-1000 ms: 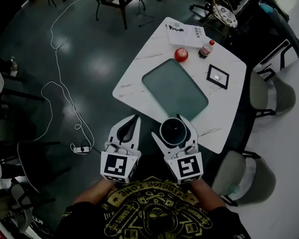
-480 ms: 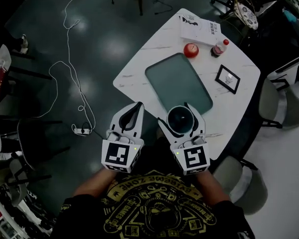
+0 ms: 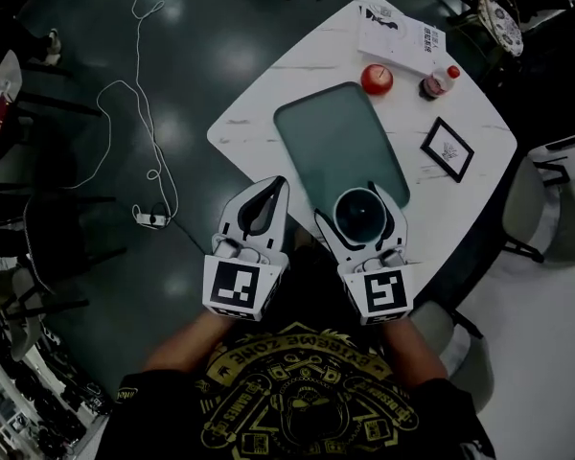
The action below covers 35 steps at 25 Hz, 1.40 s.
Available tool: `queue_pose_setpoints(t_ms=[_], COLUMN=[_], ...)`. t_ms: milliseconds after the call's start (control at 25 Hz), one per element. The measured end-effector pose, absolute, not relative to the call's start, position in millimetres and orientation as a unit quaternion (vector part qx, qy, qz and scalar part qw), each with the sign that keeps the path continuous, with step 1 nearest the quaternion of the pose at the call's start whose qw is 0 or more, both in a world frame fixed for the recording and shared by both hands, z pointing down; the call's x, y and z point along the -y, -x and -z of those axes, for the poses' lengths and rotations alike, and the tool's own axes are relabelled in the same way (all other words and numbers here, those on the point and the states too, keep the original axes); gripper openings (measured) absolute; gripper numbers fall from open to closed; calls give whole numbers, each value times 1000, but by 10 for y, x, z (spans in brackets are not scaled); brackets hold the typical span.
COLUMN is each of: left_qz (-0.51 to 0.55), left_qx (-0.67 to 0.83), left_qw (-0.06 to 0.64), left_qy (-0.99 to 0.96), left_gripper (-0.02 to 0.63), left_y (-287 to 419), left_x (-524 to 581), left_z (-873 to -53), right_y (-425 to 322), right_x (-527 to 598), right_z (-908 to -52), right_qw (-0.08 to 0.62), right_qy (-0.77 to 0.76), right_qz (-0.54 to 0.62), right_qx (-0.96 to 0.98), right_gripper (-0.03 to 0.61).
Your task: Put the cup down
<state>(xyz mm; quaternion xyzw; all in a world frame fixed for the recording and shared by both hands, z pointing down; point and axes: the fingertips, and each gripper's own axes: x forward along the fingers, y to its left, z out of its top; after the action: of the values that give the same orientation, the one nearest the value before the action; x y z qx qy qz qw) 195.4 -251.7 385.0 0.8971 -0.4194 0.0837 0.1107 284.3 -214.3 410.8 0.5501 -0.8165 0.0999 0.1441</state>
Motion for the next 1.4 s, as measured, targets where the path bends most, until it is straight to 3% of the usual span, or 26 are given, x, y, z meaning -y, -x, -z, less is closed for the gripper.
queue_pose_setpoints(t_ms=[1400], left_qz=[-163], left_qx=[433], left_qw=[179], left_qy=[-868], left_gripper=[9], left_y=[-2512], left_x=[2464], left_z=[-5054], right_y=[-3139], right_x=[2526], right_z=[-5075], right_qw=[141], right_qy=[-513], right_qz=[-97], right_qx=[841], right_gripper=[385])
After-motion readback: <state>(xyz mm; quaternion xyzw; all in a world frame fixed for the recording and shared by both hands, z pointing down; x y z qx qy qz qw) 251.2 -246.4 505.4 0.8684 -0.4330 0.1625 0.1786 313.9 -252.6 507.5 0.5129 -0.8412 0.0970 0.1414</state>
